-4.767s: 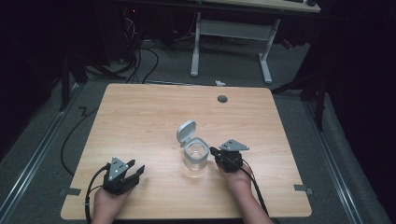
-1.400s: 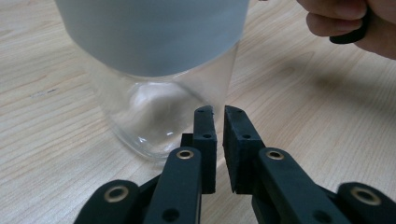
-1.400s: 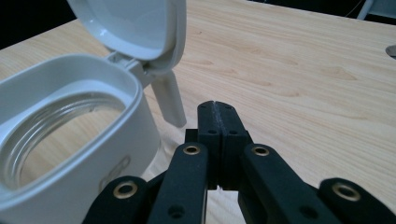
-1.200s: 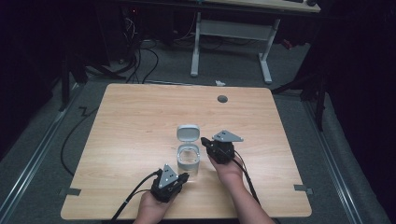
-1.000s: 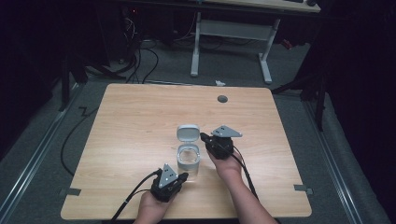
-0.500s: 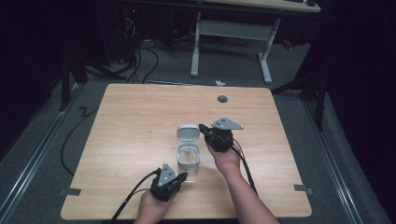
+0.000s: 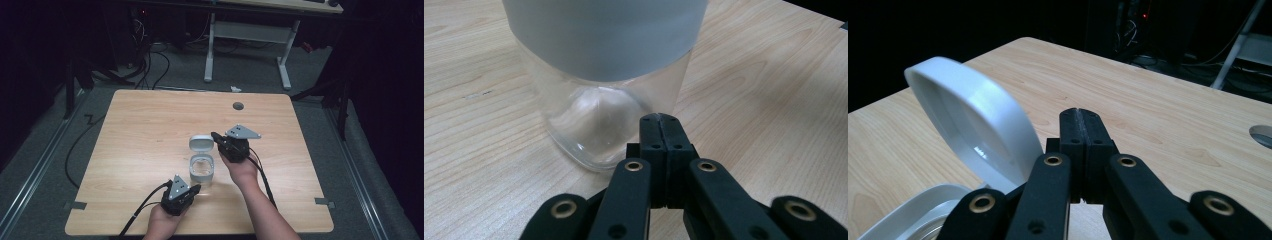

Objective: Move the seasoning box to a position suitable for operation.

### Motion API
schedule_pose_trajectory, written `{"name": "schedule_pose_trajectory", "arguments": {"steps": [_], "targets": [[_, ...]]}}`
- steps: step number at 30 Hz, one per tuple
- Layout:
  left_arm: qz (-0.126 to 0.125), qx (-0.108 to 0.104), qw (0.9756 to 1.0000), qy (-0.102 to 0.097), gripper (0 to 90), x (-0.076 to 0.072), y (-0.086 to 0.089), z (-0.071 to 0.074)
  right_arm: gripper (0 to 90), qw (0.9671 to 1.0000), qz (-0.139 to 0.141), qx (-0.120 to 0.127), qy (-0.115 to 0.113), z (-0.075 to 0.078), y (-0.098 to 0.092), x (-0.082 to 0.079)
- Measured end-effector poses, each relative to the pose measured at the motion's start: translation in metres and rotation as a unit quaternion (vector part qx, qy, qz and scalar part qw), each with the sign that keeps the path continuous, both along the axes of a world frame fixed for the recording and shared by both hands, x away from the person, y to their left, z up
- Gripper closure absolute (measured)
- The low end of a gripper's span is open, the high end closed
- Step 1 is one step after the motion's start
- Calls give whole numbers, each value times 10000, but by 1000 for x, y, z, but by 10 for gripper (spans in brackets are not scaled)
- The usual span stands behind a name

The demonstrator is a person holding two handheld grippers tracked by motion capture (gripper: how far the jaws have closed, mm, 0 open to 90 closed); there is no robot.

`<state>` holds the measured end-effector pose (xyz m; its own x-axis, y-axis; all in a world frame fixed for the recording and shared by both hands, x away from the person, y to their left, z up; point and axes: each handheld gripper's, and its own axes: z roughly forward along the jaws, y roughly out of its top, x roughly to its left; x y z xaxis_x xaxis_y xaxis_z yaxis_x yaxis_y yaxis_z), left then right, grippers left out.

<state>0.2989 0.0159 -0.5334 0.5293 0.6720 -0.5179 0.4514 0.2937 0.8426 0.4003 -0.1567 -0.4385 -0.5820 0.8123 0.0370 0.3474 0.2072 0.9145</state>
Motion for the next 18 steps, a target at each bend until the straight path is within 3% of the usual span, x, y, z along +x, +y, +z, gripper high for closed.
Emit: {"name": "schedule_pose_trajectory", "arguments": {"steps": [11,18], "targets": [[-29,-91,10000,20,896,0,2,1,894,9998,152,-91,-50,-3,-3,-31],[-358,-206,9991,92,858,-9,8,8,875,9999,46,-107,61,-10,-21,-40]]}}
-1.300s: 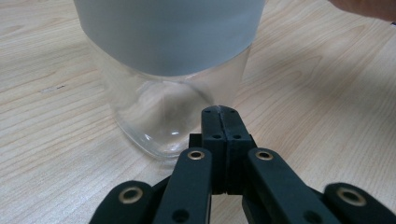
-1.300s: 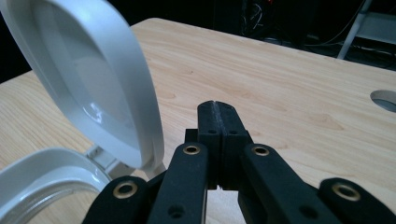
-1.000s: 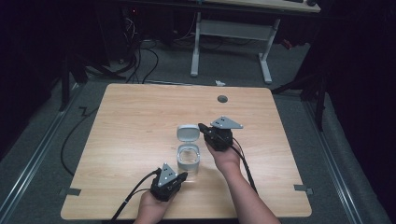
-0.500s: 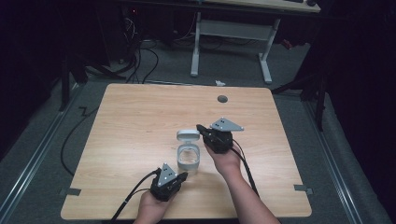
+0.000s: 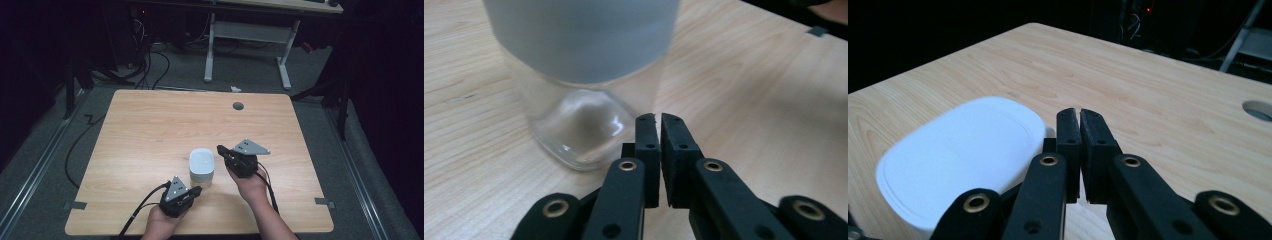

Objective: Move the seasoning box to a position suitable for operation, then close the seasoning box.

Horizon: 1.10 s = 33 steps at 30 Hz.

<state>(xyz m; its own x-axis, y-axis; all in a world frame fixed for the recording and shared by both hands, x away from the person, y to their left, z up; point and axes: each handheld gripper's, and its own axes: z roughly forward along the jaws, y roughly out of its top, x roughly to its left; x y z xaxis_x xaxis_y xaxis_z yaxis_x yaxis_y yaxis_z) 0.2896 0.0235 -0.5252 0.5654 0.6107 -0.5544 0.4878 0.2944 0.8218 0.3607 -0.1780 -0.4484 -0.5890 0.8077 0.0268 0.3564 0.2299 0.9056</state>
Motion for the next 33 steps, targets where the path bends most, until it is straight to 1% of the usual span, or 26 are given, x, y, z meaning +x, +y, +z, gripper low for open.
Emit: {"name": "schedule_pose_trajectory", "arguments": {"steps": [3,5,6,7,8,9,10,11,13,14,15,16,17,18,19,21,22,23,24,25,26,28,30,31,32,33], "targets": [[-8,-9,10000,-65,846,-3,6,5,867,9999,-105,14,48,-4,-11,-2],[3,89,9999,-125,822,-2,14,8,851,9997,-226,2,129,-8,-21,-3],[3,89,9999,-125,808,-2,14,8,851,9997,-226,2,129,-8,-21,-3],[18,125,9998,-175,808,-2,18,9,846,9996,-250,-2,157,-10,-25,-3],[31,164,9996,-225,777,-2,21,10,824,9993,-307,-32,212,-14,-31,-4],[47,225,9994,-274,777,-2,24,11,824,9993,-307,-32,212,-14,-31,-4],[68,354,9987,-355,741,0,32,12,798,9989,-389,-73,265,-19,-37,-4],[83,393,9986,-350,718,1,35,12,793,9985,-444,-55,309,-22,-41,-4],[187,475,9979,-389,693,3,43,12,774,9979,-532,-48,371,-27,-48,-4],[187,475,9979,-389,681,3,43,12,774,9979,-532,-48,371,-27,-48,-4],[231,515,9975,-419,681,6,47,12,763,9975,-568,-58,414,-30,-52,-4],[278,559,9971,-439,665,8,50,13,749,9972,-595,-82,437,-32,-55,-4],[334,589,9966,-476,632,10,54,13,709,9967,-646,-111,478,-36,-61,-3],[391,636,9960,-495,632,13,58,13,709,9967,-646,-111,478,-36,-61,-3],[478,626,9957,-490,614,16,63,14,685,9964,-685,-131,488,-39,-64,-2],[629,532,9956,-443,601,21,72,15,642,9954,-778,-141,544,-43,-71,-2],[700,541,9950,-465,597,24,77,15,620,9948,-823,-120,588,-44,-74,-2],[855,610,9934,-460,583,29,87,13,584,9937,-923,-120,620,-48,-81,-3],[855,610,9934,-460,576,29,87,13,584,9937,-923,-120,620,-48,-81,-3],[1019,721,9913,-418,569,35,96,8,545,9926,-1034,-169,613,-52,-89,-4],[1019,721,9913,-418,562,35,96,8,545,9926,-1034,-169,613,-52,-89,-4],[1196,847,9886,-341,554,41,108,1,505,9910,-1182,-190,606,-56,-98,-5],[1401,963,9850,-290,548,46,119,-3,478,9886,-1353,-196,634,-60,-107,-8],[1586,1084,9810,-286,542,51,131,-5,451,9870,-1465,-242,607,-64,-117,-10],[1586,1084,9810,-286,538,51,131,-5,451,9870,-1465,-242,607,-64,-117,-10],[1789,1239,9755,-311,534,53,144,-7,428,9857,-1557,-251,603,-68,-126,-16]]}}
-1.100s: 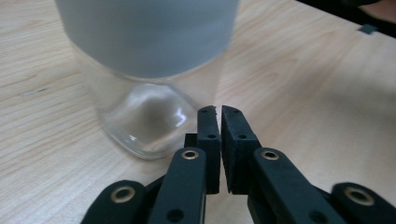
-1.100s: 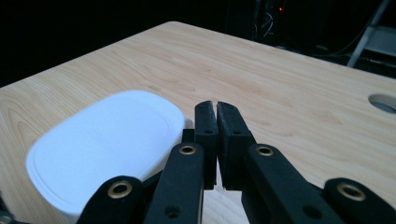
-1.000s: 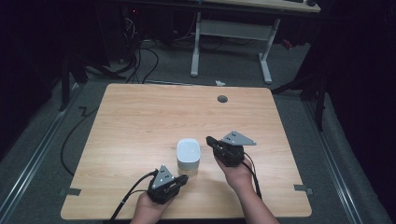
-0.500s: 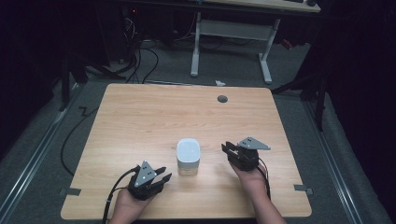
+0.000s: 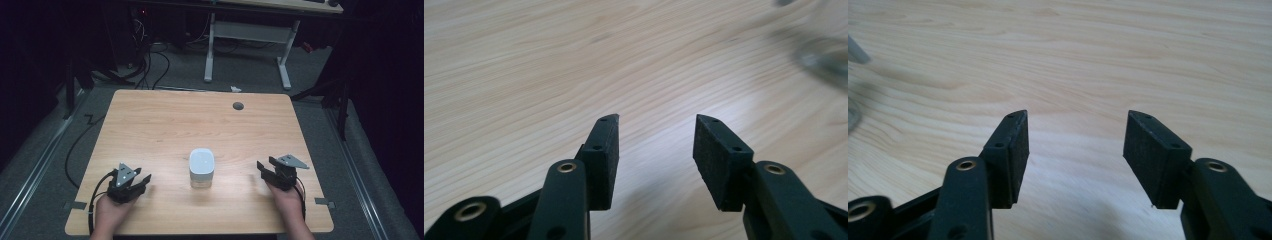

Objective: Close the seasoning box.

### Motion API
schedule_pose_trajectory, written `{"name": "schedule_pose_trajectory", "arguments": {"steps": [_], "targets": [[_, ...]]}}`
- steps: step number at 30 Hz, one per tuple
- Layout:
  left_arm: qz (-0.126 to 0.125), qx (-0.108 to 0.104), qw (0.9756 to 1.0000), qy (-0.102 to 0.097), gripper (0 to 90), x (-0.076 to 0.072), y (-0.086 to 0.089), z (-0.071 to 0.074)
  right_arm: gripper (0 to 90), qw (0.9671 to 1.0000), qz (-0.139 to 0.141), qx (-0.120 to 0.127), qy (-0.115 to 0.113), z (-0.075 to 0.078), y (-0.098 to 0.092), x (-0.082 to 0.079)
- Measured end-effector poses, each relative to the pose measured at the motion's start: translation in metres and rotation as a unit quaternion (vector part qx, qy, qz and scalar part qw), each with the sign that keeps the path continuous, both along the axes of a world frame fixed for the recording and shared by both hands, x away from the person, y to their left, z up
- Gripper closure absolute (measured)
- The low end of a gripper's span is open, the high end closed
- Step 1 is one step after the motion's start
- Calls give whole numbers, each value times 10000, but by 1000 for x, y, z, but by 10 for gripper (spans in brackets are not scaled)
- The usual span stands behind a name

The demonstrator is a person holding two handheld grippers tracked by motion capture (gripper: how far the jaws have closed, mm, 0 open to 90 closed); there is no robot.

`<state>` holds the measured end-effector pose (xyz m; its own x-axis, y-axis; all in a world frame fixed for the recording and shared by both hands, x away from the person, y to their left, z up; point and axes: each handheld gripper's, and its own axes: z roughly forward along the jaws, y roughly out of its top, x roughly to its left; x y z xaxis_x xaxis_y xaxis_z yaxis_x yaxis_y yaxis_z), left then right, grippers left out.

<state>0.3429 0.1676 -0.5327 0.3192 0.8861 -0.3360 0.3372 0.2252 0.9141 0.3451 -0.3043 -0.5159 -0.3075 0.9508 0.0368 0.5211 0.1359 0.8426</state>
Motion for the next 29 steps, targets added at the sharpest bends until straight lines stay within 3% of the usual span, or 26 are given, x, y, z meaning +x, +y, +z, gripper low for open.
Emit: {"name": "schedule_pose_trajectory", "arguments": {"steps": [4,8,11,16,19,29], "targets": [[320,271,9991,-56,525,-1,17,-5,400,9999,-161,-23,4,-6,-11,-15],[480,-32,9988,32,523,-10,30,-4,390,9996,-209,147,-129,-8,-15,-39],[523,-71,9986,10,521,-13,28,-2,384,9996,-81,-143,-228,-6,-9,-41],[445,66,9990,-16,515,-15,19,-3,382,9998,60,-131,-167,-8,-7,-40],[452,9,9990,17,516,-12,19,-4,382,9999,28,-51,-129,-9,-9,-39],[315,-95,9995,-28,514,-10,17,-1,365,9998,-50,-150,-109,-8,-9,-45]]}}
